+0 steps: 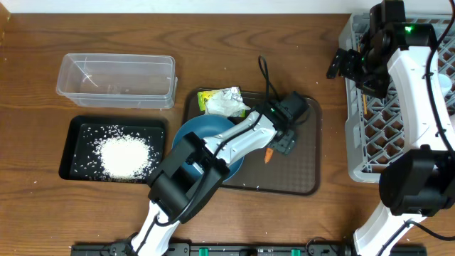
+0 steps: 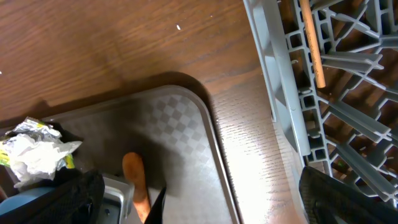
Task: Sort waste into correct bins and load items into the dishwasher rack
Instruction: 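Reach the left gripper over the bowl and grasp the carrot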
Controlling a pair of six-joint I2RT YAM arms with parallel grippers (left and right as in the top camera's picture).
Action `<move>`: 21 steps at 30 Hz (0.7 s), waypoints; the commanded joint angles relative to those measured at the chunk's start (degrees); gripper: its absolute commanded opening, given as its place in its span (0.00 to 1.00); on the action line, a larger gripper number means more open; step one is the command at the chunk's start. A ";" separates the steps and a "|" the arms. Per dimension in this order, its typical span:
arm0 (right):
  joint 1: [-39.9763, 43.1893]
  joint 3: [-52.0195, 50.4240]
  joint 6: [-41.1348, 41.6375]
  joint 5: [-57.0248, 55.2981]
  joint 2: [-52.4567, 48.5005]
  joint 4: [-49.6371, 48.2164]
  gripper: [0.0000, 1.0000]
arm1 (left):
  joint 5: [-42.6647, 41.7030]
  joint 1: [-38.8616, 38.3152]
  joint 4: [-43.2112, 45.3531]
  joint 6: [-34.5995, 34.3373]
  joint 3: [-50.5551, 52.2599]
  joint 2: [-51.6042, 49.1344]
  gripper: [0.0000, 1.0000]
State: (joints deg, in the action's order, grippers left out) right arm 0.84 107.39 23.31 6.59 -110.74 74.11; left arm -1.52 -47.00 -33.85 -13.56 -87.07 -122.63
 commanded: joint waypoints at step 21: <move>-0.11 0.15 0.00 -0.15 0.79 0.04 0.99 | 1.16 0.22 -2.56 -1.84 -0.66 3.80 0.19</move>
State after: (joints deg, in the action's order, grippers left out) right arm 0.84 107.39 23.31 6.57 -110.74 74.11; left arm 0.05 -46.94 -35.57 -15.20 -87.42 -122.48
